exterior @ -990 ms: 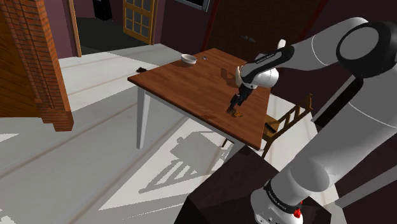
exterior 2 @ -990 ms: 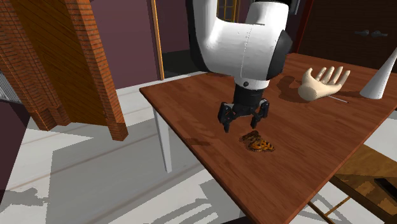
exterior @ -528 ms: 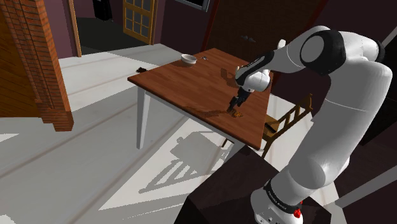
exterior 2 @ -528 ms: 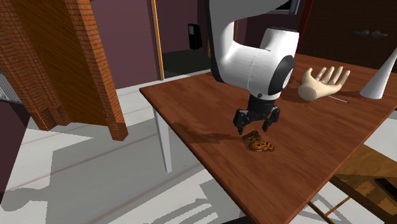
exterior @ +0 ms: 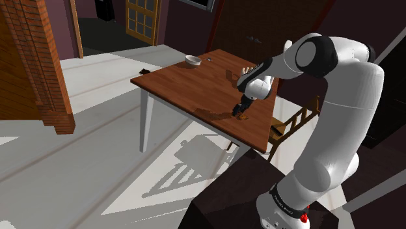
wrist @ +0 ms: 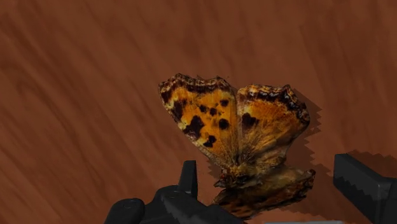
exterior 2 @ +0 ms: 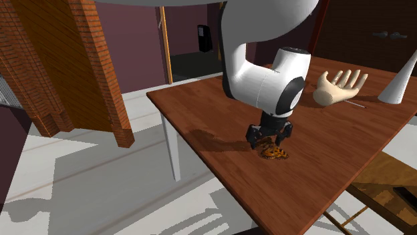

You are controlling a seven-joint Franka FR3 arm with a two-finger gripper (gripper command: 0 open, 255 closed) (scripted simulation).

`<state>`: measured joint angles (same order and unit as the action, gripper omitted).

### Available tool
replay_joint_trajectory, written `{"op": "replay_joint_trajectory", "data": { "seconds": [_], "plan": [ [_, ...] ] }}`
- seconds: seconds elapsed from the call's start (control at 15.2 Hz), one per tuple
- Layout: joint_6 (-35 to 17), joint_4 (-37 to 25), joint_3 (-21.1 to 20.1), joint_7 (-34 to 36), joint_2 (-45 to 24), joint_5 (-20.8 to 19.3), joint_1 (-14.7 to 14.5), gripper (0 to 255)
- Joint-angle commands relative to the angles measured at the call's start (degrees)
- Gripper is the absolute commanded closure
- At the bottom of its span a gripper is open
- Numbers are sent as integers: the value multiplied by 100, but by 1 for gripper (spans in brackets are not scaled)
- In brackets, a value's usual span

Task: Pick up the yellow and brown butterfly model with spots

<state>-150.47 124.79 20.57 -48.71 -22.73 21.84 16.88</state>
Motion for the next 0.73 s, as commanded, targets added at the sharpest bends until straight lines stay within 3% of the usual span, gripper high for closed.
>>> {"op": "replay_joint_trajectory", "data": {
  "seconds": [0.0, 0.07, 0.66],
  "plan": [
    [-49, 11, -25, -25, -36, 37, 14, 0],
    [-55, 4, -31, -36, -50, 46, 23, 255],
    [-49, 11, -25, -25, -36, 37, 14, 255]
  ]
}}
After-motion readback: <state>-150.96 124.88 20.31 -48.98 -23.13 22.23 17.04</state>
